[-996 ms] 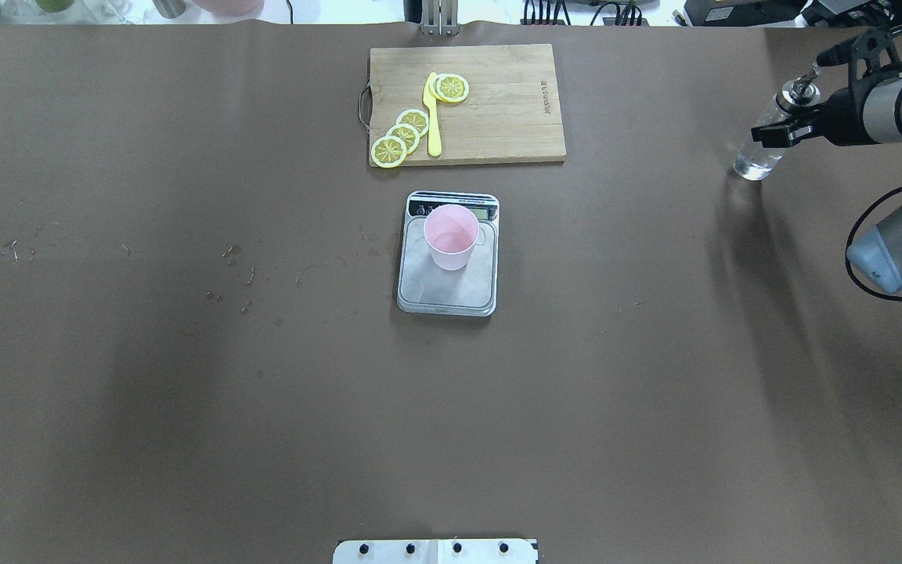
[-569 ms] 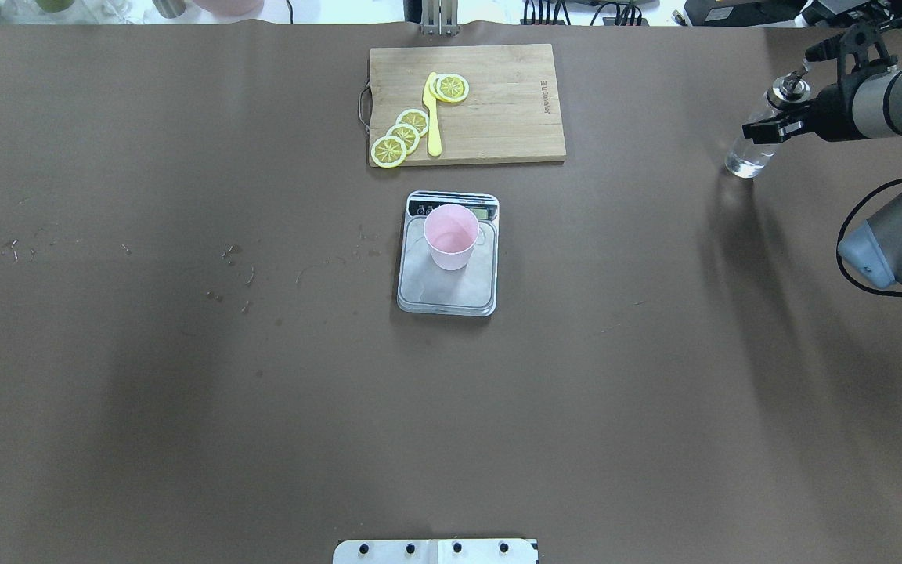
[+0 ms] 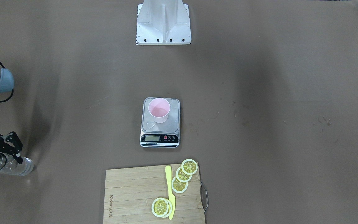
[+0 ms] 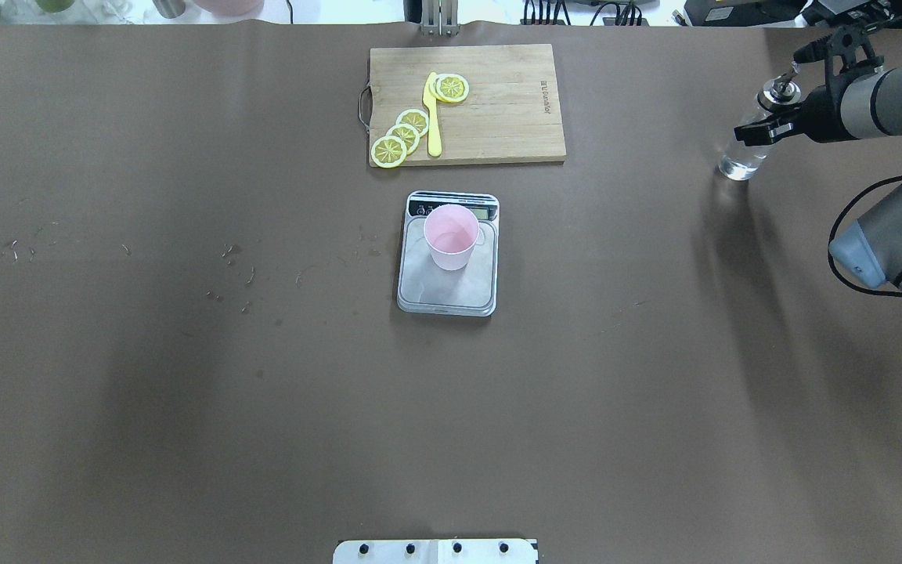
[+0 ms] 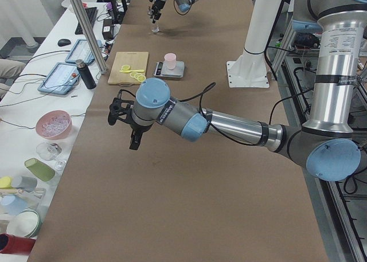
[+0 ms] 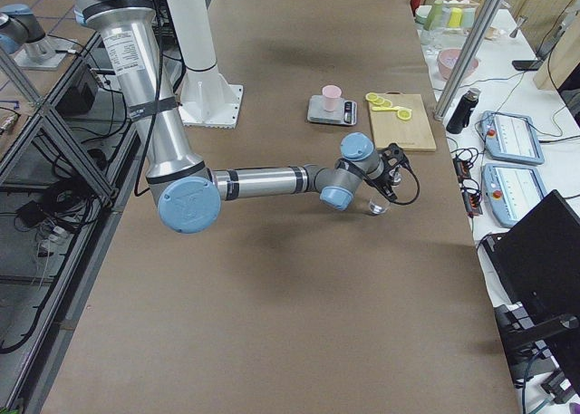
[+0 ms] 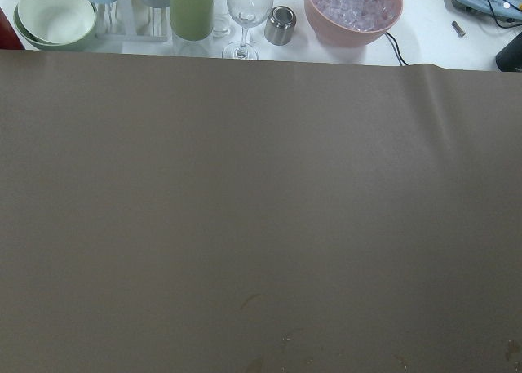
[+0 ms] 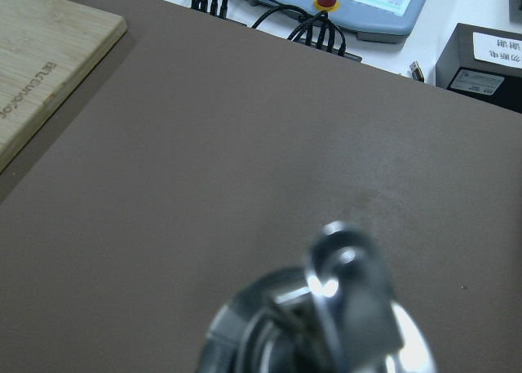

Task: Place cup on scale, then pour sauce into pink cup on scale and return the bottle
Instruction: 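Lower the glass bottle onto the table beside the cutting board with the right gripper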

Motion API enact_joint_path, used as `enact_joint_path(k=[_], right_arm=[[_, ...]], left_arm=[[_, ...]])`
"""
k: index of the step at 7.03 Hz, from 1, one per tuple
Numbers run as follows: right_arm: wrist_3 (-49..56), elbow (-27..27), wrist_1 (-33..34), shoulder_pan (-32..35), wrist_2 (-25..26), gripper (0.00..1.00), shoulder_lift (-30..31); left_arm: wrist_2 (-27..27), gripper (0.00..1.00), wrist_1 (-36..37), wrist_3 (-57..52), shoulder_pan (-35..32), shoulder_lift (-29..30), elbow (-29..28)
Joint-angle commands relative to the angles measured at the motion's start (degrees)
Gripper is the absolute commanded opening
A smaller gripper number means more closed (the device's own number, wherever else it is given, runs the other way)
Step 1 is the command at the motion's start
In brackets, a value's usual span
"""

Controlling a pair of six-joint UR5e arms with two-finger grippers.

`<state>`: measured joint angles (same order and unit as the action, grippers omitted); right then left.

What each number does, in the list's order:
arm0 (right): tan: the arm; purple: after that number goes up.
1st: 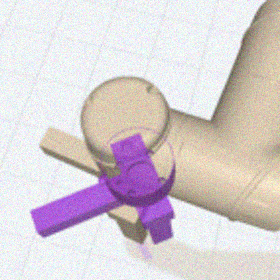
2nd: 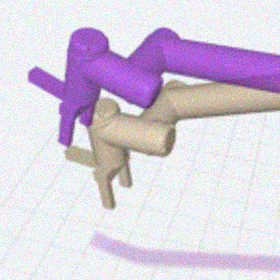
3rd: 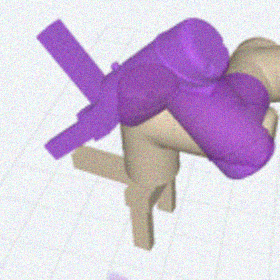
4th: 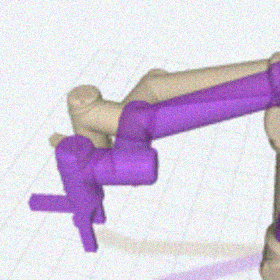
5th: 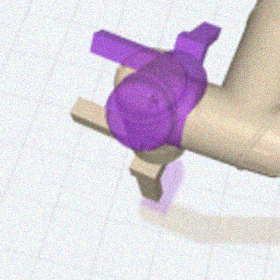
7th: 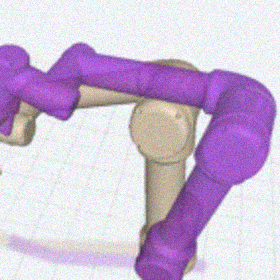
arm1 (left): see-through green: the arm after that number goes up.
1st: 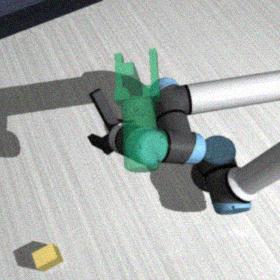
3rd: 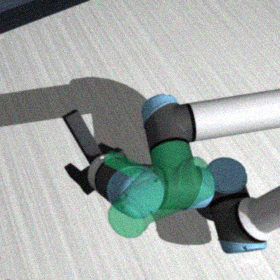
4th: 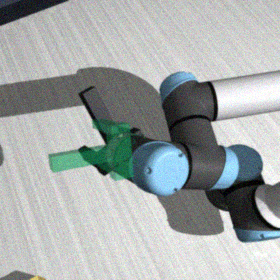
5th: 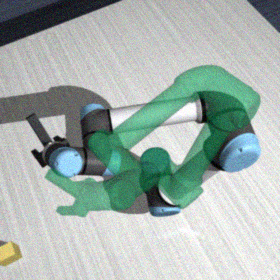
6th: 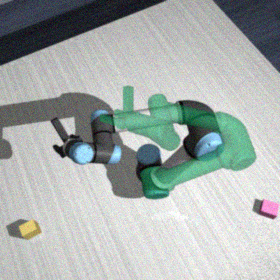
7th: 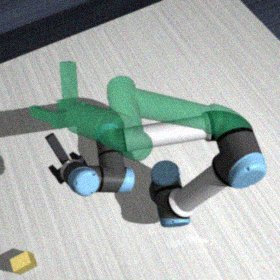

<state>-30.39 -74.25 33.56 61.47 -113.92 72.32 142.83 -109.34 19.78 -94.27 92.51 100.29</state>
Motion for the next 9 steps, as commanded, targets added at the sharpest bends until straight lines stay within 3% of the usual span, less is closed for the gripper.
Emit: enact_joint_path(k=[1, 2, 4, 8, 9], right_arm=[[0.1, 0.1, 0.5, -0.1, 0.0, 0.14, -0.3], [0.1, 0.1, 0.5, -0.1, -0.1, 0.24, -0.3], [0.5, 0.1, 0.4, -0.1, 0.0, 0.6, -0.3], [0.9, 0.2, -0.2, -0.4, 0.4, 0.99, -0.2], [0.9, 0.2, -0.2, -0.5, 0.4, 0.99, -0.2]], left_arm=[[0.0, 0.97, 0.0, 0.0, 0.0, 0.0, 0.0], [0.0, 0.97, 0.0, 0.0, 0.0, 0.0, 0.0], [0.0, 0.97, 0.0, -0.1, 0.0, 0.0, -0.1], [-0.1, 0.97, 0.0, -0.1, 0.0, 0.0, -0.2], [-0.1, 0.97, 0.0, -0.1, 0.0, 0.0, -0.2]])
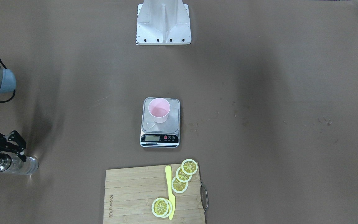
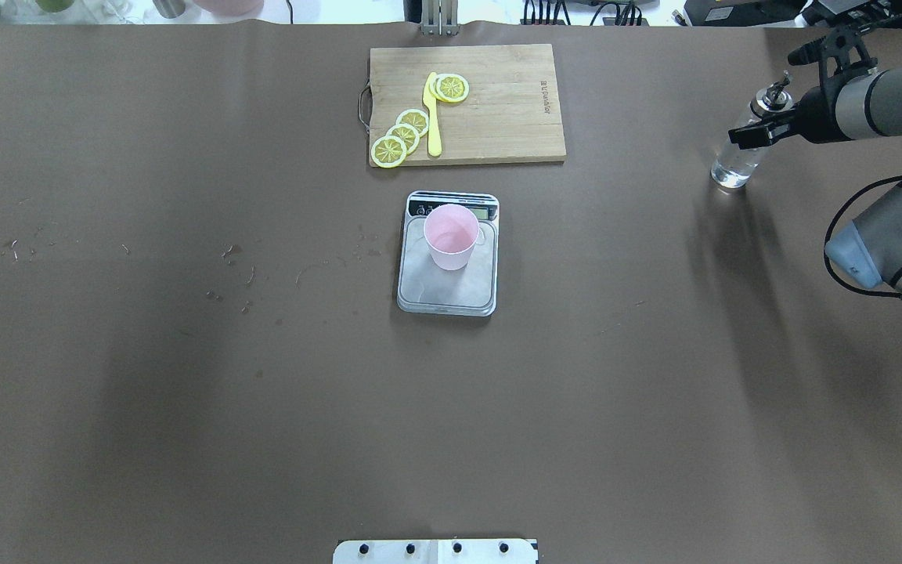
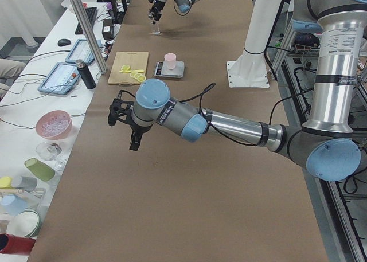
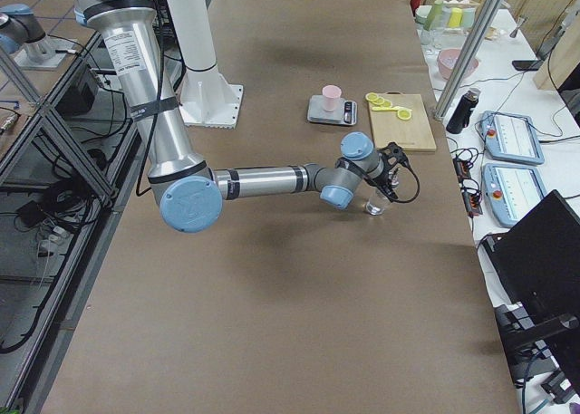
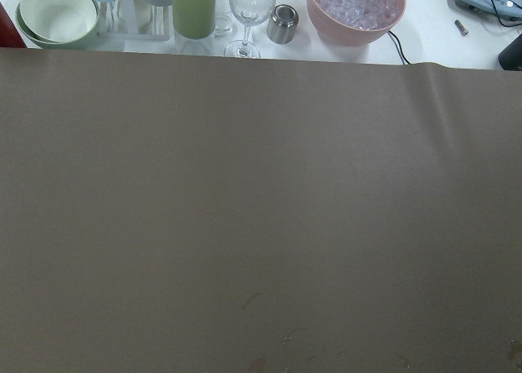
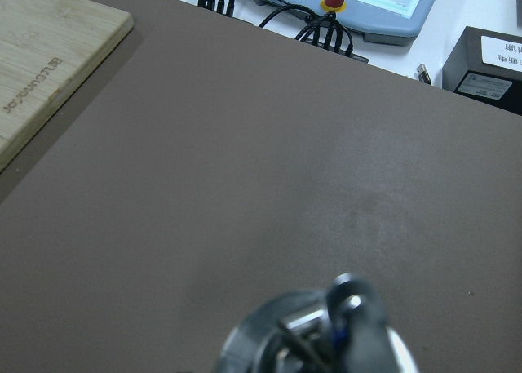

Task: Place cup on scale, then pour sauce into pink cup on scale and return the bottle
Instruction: 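Open the right gripper and pull it back away from the bottle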

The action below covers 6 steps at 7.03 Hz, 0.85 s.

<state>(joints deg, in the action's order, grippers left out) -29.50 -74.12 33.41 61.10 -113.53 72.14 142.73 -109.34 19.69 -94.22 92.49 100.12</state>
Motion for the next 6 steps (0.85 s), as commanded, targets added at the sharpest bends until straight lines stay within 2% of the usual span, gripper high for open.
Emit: enact_joint_path(k=[1, 4, 6], right_arm=[[0.1, -0.1, -0.2, -0.1, 0.1, 1.0, 0.0], [-0.1, -1.6, -0.4, 0.1, 0.0, 1.0, 1.9], [-0.5, -6.1, -0.4, 0.0, -0.1, 1.0, 5.8]], left_arm=[[0.0, 0.97, 0.0, 0.0, 0.0, 0.1, -0.1], [0.0, 0.97, 0.0, 0.1, 0.0, 0.1, -0.1], [0.0, 0.97, 0.0, 0.0, 0.0, 0.1, -0.1]])
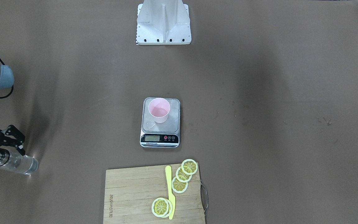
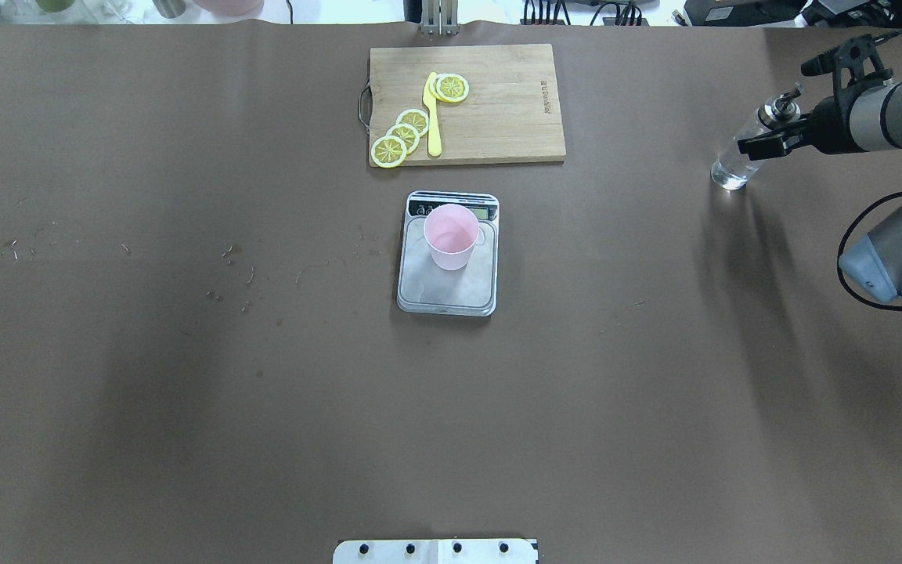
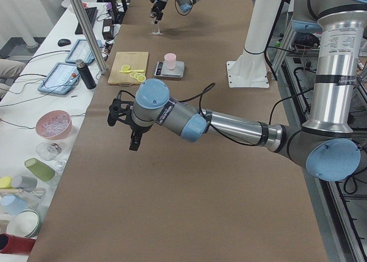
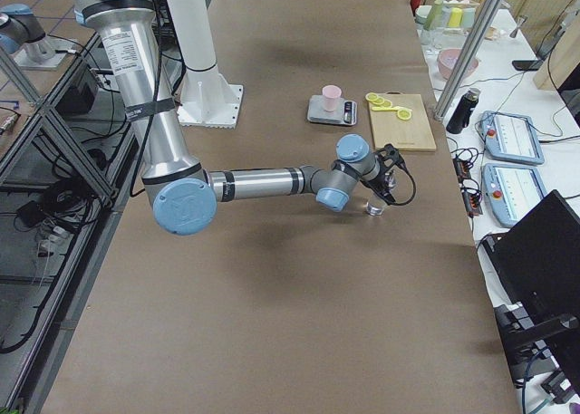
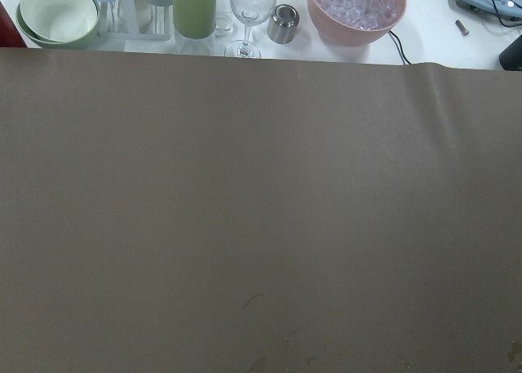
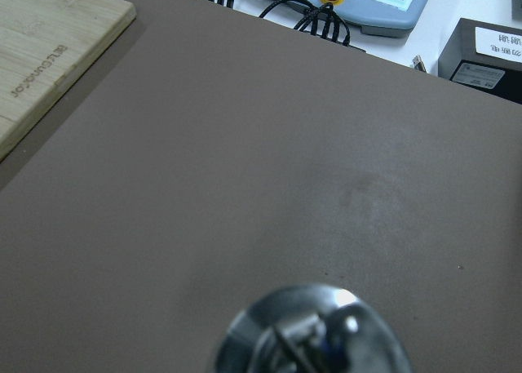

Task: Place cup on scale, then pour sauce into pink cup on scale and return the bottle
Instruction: 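Open the right gripper and pull it back away from the bottle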

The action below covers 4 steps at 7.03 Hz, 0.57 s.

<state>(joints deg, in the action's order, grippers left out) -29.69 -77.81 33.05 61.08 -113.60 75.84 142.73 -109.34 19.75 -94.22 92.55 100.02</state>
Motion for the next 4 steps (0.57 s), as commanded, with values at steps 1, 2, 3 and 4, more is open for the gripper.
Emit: enact_joint_path(k=[1, 2, 3, 4], right_arm=[[-0.4, -3.7, 0.0, 0.0, 0.0, 1.0, 3.4], [-0.5, -4.3, -0.1, 0.0, 0.0, 1.0, 4.3], [-0.5, -6.2, -0.1, 0.0, 0.0, 1.0, 6.4], [-0.6, -9.4, -0.1, 0.0, 0.0, 1.0, 9.6]], left_arm=[[0.0, 0.97, 0.0, 0.0, 0.0, 0.0, 0.1], [0.0, 0.97, 0.0, -0.1, 0.0, 0.0, 0.1], [0.0, 0.97, 0.0, 0.0, 0.0, 0.0, 0.1], [0.0, 0.97, 0.0, -0.1, 0.0, 0.0, 0.0]])
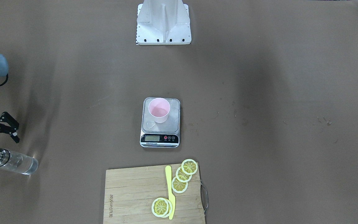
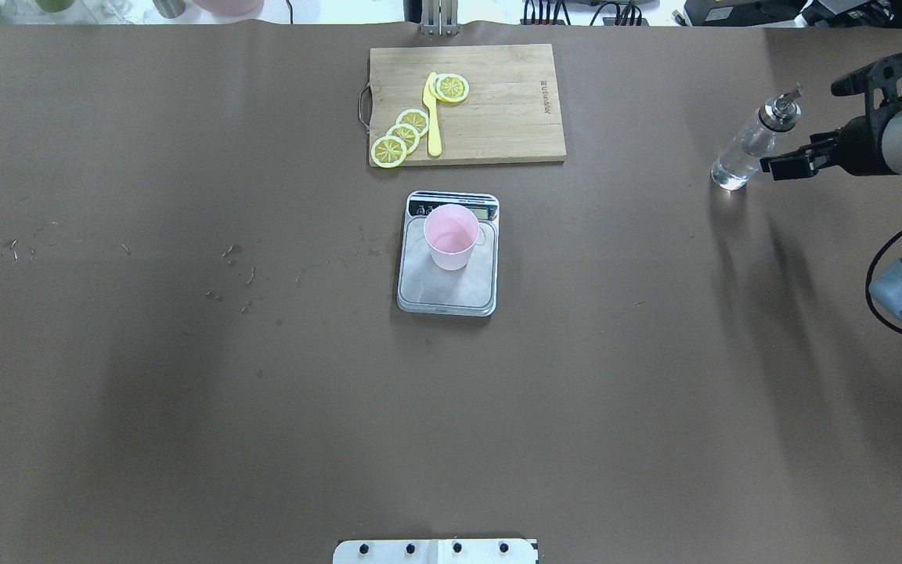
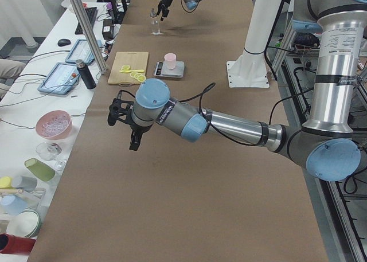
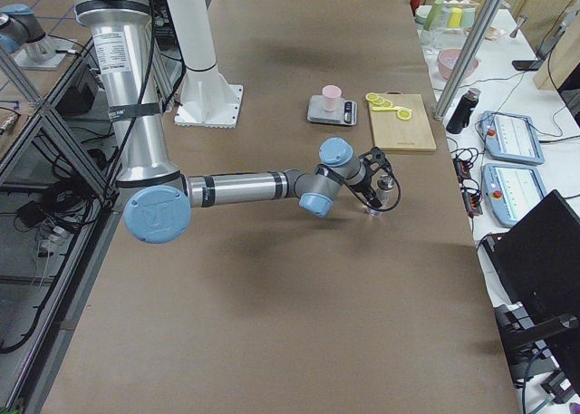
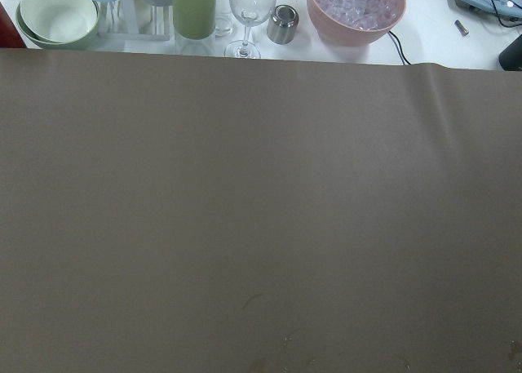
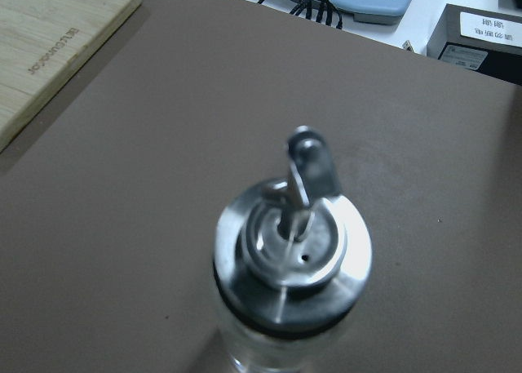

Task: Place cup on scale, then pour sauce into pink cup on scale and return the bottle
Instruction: 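Open the right gripper and pull it back away from the bottle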

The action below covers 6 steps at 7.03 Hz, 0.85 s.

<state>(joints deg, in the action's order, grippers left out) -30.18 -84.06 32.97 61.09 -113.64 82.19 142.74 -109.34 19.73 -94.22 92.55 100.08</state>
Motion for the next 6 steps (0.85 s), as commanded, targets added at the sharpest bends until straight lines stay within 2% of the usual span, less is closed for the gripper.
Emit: enact_joint_path(k=[1, 4, 5, 6], right_arm=[[-0.1, -6.3, 0.0, 0.0, -0.2, 1.0, 6.2], [-0.2, -13.5, 1.0, 1.2, -3.1, 1.0, 13.0], [-0.1, -13.5, 2.9, 5.5, -8.1, 1.0, 13.3], [1.8, -13.7, 8.3, 11.3, -14.2, 1.0, 12.6]], left_arm=[[0.0, 0.97, 0.0, 0.0, 0.1, 0.1, -0.1], [0.0, 0.97, 0.0, -0.1, 0.1, 0.0, -0.2], [0.1, 0.97, 0.0, -0.7, 0.0, -0.1, -0.2], [0.8, 0.97, 0.0, -0.7, -0.1, -0.2, -0.2]])
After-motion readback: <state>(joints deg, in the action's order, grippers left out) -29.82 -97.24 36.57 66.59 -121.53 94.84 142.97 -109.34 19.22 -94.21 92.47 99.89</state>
